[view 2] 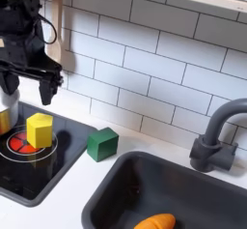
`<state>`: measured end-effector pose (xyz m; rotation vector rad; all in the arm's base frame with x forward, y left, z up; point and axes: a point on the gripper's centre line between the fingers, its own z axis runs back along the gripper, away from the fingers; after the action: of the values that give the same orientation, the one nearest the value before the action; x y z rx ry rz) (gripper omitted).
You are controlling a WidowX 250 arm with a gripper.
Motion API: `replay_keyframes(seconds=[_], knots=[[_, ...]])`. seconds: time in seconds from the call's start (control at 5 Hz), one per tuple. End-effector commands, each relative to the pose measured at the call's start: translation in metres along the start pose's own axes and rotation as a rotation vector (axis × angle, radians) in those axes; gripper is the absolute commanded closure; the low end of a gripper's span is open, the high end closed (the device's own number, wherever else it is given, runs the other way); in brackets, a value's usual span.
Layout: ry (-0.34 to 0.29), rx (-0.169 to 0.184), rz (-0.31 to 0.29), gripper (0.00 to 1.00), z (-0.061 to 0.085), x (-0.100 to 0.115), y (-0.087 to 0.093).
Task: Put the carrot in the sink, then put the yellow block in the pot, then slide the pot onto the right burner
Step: 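Put the yellow block in the pot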
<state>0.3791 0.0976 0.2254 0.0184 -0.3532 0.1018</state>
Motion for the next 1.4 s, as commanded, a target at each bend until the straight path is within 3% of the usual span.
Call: replay_keyframes(seconds=[0.0,0.2,0.6,0.8,1.2], knots=[[0.028,0.003,0.0,0.0,-0.014,-0.001,-0.002],[0.026,0.016,-0.001,0.0,-0.015,-0.002,0.001],[0.039,0.005,-0.023,0.0,-0.024,0.0,-0.011],[0.059,-0.017,0.006,0.0,-0.03,0.004,-0.005],[0.072,-0.01,-0.014,0.0,-0.032,0.001,-0.01]])
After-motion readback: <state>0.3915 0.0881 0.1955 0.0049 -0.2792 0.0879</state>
